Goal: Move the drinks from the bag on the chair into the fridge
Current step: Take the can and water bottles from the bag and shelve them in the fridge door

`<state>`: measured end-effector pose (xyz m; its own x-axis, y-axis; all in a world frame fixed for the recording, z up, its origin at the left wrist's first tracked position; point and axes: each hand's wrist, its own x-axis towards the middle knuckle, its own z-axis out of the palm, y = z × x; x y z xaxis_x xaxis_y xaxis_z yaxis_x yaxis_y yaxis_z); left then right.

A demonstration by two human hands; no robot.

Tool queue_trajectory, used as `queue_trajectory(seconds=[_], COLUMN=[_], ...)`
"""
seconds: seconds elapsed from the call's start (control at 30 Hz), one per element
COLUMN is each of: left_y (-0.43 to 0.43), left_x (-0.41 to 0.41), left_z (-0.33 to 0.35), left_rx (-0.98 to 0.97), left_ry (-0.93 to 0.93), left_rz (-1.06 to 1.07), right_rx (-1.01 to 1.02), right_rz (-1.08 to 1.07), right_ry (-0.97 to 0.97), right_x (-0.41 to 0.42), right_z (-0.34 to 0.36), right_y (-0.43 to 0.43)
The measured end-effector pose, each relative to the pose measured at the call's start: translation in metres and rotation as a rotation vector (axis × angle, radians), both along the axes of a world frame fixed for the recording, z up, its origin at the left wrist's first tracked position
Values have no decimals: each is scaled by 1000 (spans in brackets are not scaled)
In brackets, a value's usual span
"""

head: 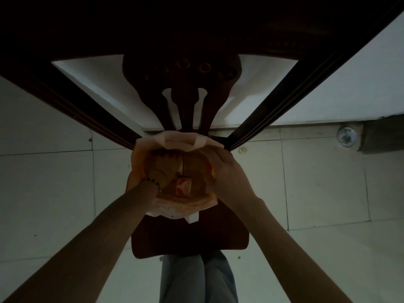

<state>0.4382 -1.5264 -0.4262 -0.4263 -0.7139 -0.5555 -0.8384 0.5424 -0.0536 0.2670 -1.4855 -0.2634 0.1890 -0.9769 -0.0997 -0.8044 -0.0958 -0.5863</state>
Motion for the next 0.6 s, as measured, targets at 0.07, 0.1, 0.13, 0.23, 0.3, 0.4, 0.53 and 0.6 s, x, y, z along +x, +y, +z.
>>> queue_trajectory(seconds=[0.07,0.1,0.13,0.23,0.3,0.4,0.53,0.6], left_y=[1,3,4,10,16,26,42,52], left_x=[13,19,23,33,39,52,68,74], left_z=[16,27,43,91,122,162,208,230], left_rx=[19,31,50,115,140,108,61,26], left_ry=[105,170,237,445,576,715,921,982], left_rz=[26,60,108,311,387,539,750,857], right_rx=[4,6,5,-19,-33,-12,9,28], right_rz=[-12,-15,-18,-42,-56,-46,46,90], right_ry=[5,5,0,-45,-76,-95,-68,-34], right_x=[-1,-1,-1,-2,-4,-6,0,5], right_z=[12,19,27,52,69,85,93,94], right_y=[1,2,3,8,11,14,18,17])
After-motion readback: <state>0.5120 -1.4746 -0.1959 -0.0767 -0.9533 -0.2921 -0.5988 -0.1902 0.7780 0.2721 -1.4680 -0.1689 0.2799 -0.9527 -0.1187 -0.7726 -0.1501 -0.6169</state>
